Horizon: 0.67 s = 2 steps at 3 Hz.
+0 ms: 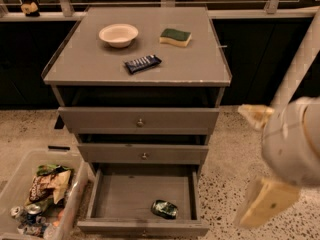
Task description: Pick green can from bottom drawer and place on counter
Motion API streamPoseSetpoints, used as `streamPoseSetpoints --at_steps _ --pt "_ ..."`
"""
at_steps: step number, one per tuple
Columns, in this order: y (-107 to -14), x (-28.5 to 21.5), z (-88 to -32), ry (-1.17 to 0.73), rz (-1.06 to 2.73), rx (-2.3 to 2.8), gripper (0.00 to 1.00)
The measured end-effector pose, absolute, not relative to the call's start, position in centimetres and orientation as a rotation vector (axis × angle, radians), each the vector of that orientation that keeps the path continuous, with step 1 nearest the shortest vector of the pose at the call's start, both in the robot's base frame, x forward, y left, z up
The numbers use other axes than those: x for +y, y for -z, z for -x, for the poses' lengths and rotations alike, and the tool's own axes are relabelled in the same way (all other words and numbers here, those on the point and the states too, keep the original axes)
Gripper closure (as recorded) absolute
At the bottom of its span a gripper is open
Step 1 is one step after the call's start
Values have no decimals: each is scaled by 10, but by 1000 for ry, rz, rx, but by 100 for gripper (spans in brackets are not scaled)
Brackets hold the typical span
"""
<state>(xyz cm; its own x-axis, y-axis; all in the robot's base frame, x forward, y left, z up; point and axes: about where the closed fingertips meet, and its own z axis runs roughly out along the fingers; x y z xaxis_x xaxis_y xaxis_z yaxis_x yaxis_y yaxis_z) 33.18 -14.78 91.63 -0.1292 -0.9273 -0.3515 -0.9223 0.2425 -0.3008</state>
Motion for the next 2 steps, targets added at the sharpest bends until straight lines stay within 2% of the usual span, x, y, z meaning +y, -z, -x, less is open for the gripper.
streamPoseSetpoints --at_steps 1,2 --pt "-848 -110 -318 -11 1703 2088 0" --pt "-732 -114 -305 -106 1727 2260 0"
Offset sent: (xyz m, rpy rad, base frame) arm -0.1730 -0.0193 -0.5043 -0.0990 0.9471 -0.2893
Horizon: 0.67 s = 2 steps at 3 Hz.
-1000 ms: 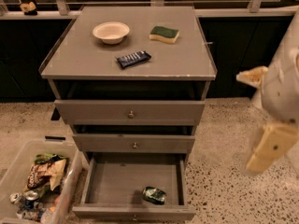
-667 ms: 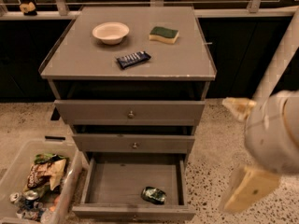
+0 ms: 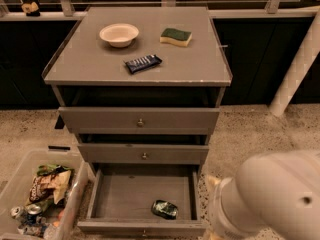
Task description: Pick green can from bottom drawer and place on counter
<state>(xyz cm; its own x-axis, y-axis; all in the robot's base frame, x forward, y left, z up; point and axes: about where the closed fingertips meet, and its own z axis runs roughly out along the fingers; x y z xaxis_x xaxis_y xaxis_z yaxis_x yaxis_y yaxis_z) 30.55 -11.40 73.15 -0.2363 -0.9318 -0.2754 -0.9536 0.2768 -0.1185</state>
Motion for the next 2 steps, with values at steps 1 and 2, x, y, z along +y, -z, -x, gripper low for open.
streamPoseSetpoints --at_steps 1,2 --pt "-667 -137 -276 -191 1727 2407 0" --pt "-668 -138 -284 -197 1721 2388 0"
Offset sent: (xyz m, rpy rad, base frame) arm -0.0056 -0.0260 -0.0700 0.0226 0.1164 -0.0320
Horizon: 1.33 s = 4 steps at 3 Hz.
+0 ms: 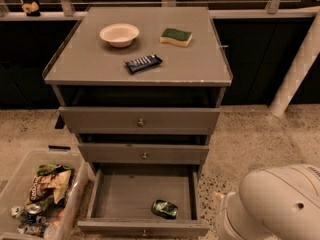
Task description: Pick green can from bottom drawer and place on counter
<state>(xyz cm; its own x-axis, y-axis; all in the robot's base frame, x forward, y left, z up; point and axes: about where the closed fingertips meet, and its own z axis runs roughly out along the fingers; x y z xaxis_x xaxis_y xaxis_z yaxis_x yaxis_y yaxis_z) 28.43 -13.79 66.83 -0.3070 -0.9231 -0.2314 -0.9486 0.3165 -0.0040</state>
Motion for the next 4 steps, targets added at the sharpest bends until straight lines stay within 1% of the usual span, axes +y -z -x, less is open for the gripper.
streamPoseSetpoints --at_steps 1,2,3,4 --pt "-659 -145 -335 -204 1680 2345 0" --pt "-646 -147 -408 -214 1632 2320 0" --pt "-629 -130 -460 -218 1659 2313 0" --pt "-629 -131 -459 -218 1657 2314 0"
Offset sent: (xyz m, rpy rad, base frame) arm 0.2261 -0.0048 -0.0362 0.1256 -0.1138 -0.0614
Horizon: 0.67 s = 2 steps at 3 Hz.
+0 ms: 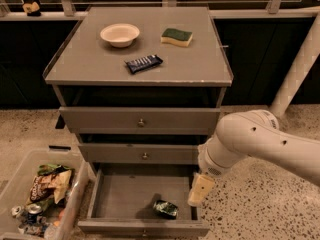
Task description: Pick green can from bottom drawer and place on counter
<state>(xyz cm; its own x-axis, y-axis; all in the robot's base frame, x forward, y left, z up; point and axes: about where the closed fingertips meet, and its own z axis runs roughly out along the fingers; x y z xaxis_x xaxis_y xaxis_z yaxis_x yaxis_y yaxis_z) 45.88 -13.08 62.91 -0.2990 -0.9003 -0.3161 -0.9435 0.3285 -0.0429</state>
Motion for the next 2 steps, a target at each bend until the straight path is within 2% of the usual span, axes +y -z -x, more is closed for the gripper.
streamPoseSetpoints --at_steps 1,2 --pt "-615 -130 -462 -153 1639 2291 0" --pt "-555 -124 -451 -65 1680 2281 0"
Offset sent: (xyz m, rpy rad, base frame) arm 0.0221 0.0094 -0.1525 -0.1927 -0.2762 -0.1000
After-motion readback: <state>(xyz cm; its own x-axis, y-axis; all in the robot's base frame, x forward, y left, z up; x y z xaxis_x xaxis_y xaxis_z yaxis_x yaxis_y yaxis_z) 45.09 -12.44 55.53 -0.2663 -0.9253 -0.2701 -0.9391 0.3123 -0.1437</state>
